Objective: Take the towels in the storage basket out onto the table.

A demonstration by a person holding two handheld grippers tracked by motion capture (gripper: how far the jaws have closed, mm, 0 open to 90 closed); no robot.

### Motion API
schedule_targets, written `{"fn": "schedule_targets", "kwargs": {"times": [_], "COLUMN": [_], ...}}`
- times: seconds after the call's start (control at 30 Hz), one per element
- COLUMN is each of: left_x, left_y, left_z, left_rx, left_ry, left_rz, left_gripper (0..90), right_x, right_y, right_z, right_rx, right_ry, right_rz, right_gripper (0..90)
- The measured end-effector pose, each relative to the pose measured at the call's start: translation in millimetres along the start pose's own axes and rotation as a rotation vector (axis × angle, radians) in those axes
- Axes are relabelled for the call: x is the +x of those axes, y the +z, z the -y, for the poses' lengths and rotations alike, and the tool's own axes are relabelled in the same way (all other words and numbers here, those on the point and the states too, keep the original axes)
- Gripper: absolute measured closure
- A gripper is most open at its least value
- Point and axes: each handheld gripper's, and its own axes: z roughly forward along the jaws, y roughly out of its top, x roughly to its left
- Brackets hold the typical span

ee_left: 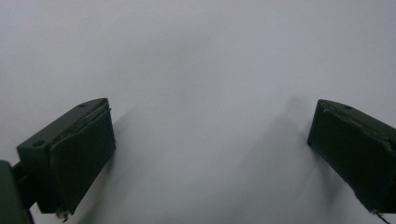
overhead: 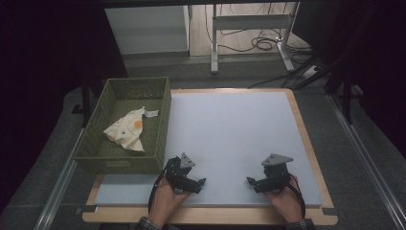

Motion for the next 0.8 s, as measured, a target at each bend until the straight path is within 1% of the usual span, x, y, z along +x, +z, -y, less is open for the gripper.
{"fn": "schedule_targets", "kwargs": {"times": [0.13, 0.8], "left_x": [0.3, 1.1], "left_y": [0.0, -0.1], "left_z": [0.1, 0.0], "left_rx": [0.000, 0.000], "left_ry": [-0.005, -0.003], "left_rz": [0.003, 0.010], "left_gripper": [0.6, 0.4], "right_x": [-0.1, -0.2], "right_y": [0.0, -0.1], "right_z": [0.1, 0.4], "right_rx": [-0.001, -0.003], "right_ry": [0.001, 0.001], "right_rz": [-0.001, -0.001], "right_gripper": [3.4, 3.5]}}
